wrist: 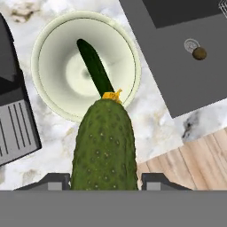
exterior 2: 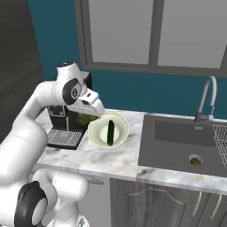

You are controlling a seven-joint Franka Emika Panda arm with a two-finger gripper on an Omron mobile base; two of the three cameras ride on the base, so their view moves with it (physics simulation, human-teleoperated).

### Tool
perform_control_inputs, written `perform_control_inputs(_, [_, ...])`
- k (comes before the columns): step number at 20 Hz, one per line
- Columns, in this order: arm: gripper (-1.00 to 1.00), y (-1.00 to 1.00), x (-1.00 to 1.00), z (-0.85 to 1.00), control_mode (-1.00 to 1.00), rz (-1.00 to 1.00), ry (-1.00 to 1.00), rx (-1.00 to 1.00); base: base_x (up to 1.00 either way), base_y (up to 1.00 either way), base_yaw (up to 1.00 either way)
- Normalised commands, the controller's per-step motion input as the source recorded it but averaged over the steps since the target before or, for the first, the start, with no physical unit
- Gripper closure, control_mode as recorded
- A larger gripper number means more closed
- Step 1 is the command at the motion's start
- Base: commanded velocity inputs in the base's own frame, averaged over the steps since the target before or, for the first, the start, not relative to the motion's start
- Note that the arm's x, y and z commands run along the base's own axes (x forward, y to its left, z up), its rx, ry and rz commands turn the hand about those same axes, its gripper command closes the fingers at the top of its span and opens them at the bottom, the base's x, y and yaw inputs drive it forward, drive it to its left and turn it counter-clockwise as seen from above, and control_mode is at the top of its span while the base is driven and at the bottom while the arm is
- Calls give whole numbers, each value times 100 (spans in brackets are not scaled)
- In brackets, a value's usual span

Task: Pick the cucumbers from the cabinet and place them in one bowl. Pick the kiwi from the sink and place it in the other bowl.

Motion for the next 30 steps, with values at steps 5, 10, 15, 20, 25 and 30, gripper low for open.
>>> perform_control_inputs(5, [100,-18,51,-44,-100,15,2,0,0,0,0])
perform_control_inputs(10, [100,-4,42,-39,-100,12,0,2,0,0,0])
perform_control_inputs(15, [100,0,43,-40,-100,7,7,7,0,0,0])
perform_control_inputs(20, [100,0,53,-28,-100,5,2,2,0,0,0])
perform_control_inputs(25, [100,0,56,-25,-100,4,0,0,0,0,0])
perform_control_inputs(30, [100,0,55,-29,-100,4,0,0,0,0,0])
